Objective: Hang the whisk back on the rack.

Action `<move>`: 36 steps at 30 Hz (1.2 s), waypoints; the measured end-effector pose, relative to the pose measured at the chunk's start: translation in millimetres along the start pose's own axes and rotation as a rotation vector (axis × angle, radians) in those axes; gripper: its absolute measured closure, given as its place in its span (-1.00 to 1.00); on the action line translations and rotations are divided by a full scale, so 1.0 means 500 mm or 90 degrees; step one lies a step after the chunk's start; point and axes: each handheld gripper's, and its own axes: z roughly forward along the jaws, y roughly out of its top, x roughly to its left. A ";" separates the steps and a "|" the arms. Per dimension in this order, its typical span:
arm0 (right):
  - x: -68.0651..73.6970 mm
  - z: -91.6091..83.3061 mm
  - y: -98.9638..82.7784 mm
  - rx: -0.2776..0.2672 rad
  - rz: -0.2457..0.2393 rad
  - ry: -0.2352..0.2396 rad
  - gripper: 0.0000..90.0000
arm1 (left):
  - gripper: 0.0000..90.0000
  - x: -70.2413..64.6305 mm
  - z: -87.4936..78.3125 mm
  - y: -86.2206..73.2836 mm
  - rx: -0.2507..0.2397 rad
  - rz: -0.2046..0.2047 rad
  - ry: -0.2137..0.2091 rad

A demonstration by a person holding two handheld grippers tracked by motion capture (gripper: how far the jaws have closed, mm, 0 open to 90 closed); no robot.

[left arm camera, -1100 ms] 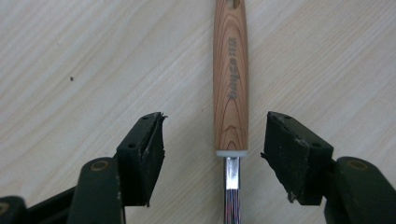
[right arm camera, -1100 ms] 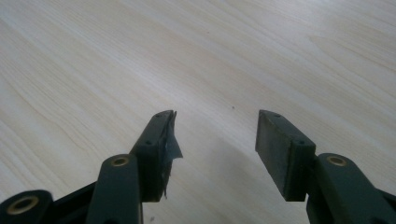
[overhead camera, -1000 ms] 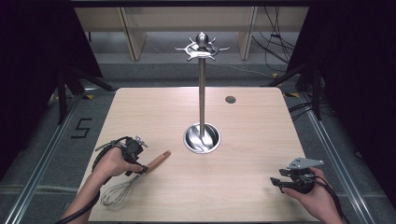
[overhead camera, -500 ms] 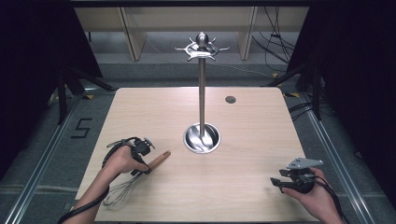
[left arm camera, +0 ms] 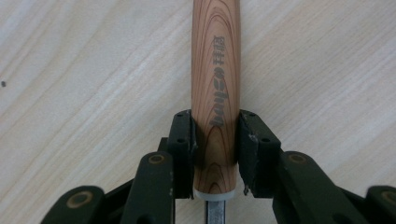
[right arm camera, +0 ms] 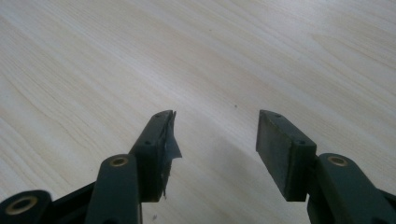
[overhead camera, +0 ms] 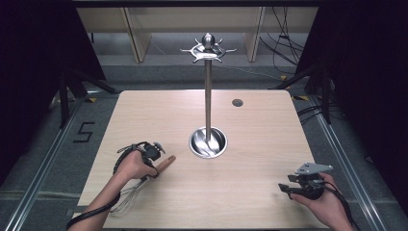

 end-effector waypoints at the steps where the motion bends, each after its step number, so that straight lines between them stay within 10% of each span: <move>1: 0.000 -0.001 0.001 0.006 -0.002 0.000 0.06 | 0.50 0.001 -0.002 -0.002 -0.003 -0.002 0.002; 7: -0.004 -0.004 0.001 0.019 0.001 0.027 0.06 | 0.51 0.002 -0.025 -0.018 -0.058 -0.016 -0.009; 21: -0.001 -0.001 0.001 0.004 -0.005 -0.004 0.05 | 0.51 0.005 -0.126 -0.114 -0.318 -0.071 0.006; 36: -0.003 -0.008 0.003 0.026 -0.021 -0.006 0.05 | 0.51 -0.023 -0.172 -0.192 -0.473 -0.084 0.034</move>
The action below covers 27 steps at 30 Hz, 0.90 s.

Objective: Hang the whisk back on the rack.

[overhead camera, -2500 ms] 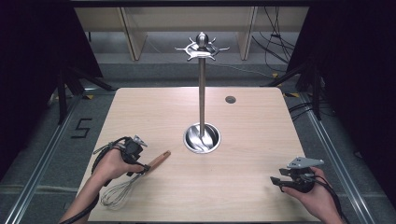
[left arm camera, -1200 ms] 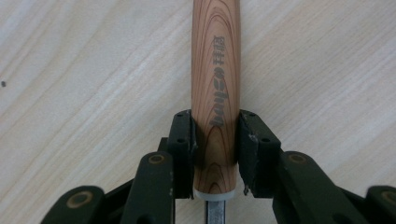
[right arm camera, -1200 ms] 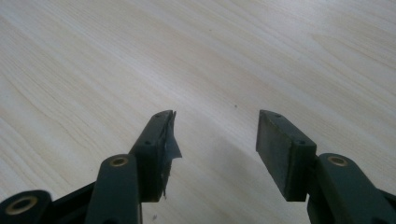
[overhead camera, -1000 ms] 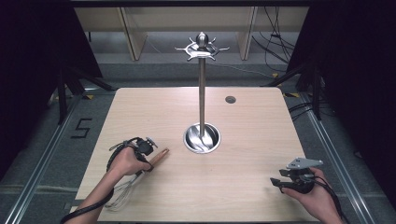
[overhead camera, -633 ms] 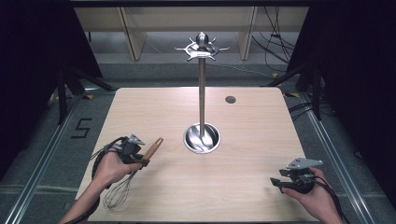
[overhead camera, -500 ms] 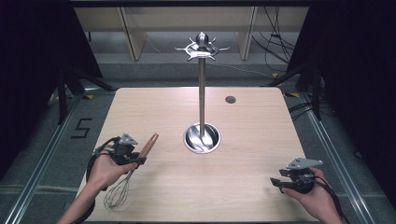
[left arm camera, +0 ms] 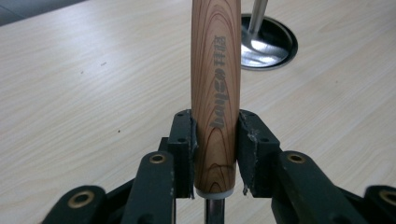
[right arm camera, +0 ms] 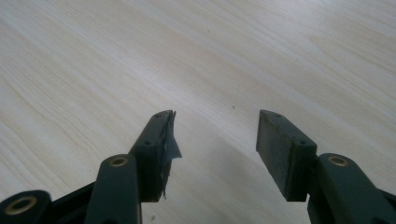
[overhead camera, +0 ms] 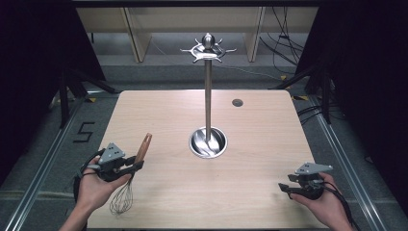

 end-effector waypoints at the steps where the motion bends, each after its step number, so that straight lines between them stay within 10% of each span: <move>1: 0.000 -0.001 0.000 0.002 0.002 -0.001 0.05 | 0.51 0.003 -0.008 0.000 0.002 0.015 -0.001; 9: 0.002 0.000 0.000 0.000 0.010 0.000 0.05 | 0.51 -0.004 -0.020 -0.002 -0.117 -0.030 -0.027; 27: 0.000 0.000 0.000 -0.003 0.003 0.000 0.05 | 0.51 -0.032 -0.043 0.034 -0.229 -0.016 -0.053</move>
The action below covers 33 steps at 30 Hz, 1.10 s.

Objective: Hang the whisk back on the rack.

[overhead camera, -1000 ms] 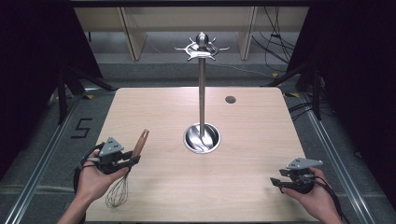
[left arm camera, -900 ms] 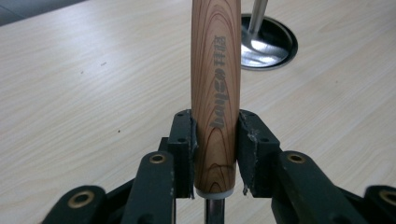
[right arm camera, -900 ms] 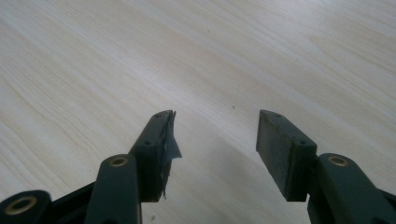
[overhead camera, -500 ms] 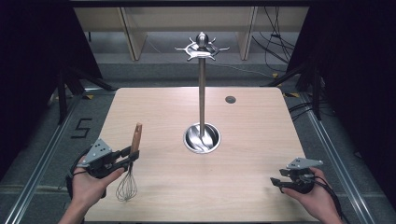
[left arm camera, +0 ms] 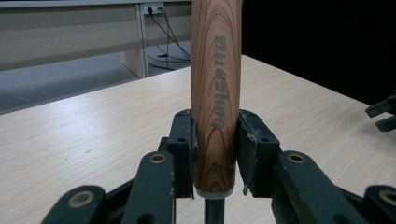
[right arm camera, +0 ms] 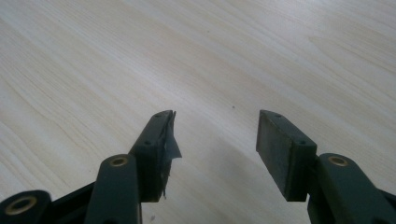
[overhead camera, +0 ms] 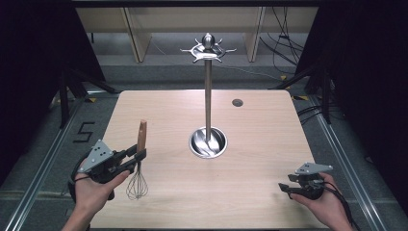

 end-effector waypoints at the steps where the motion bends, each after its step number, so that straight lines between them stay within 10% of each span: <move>1: 0.001 0.000 0.000 0.002 0.006 0.000 0.05 | 0.51 -0.002 0.000 0.003 0.002 0.001 0.001; 8: 0.000 0.009 -0.004 -0.035 0.000 -0.008 0.05 | 0.51 -0.018 0.007 0.020 -0.016 0.011 -0.018; 33: -0.004 -0.001 0.000 -0.007 -0.012 -0.001 0.05 | 0.51 -0.057 0.042 0.096 -0.089 0.055 -0.062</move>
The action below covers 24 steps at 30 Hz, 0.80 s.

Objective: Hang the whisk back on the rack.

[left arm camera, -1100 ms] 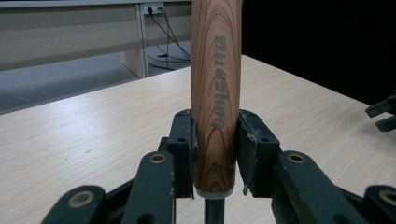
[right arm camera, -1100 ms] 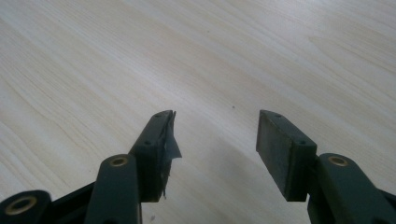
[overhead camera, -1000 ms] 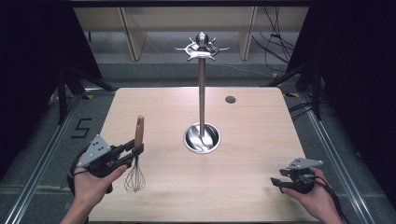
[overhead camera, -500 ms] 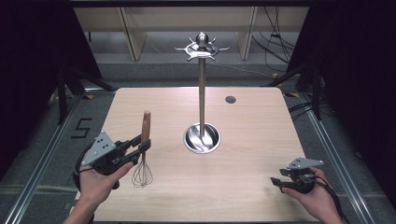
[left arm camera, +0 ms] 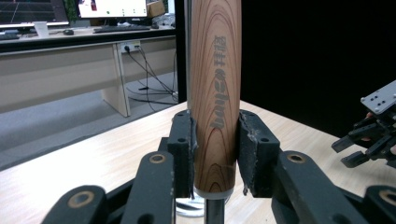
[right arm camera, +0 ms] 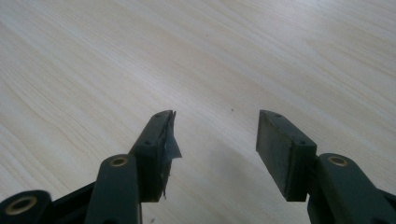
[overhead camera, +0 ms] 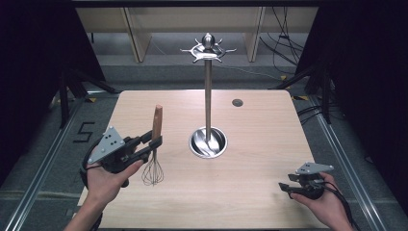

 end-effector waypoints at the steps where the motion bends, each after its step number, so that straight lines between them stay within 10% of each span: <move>1: 0.000 0.000 0.000 0.000 0.001 0.000 0.05 | 0.51 -0.001 -0.001 0.003 0.009 0.006 0.005; 24: 0.000 0.002 -0.001 -0.011 0.003 -0.001 0.04 | 0.51 -0.028 0.041 0.045 -0.014 0.013 -0.006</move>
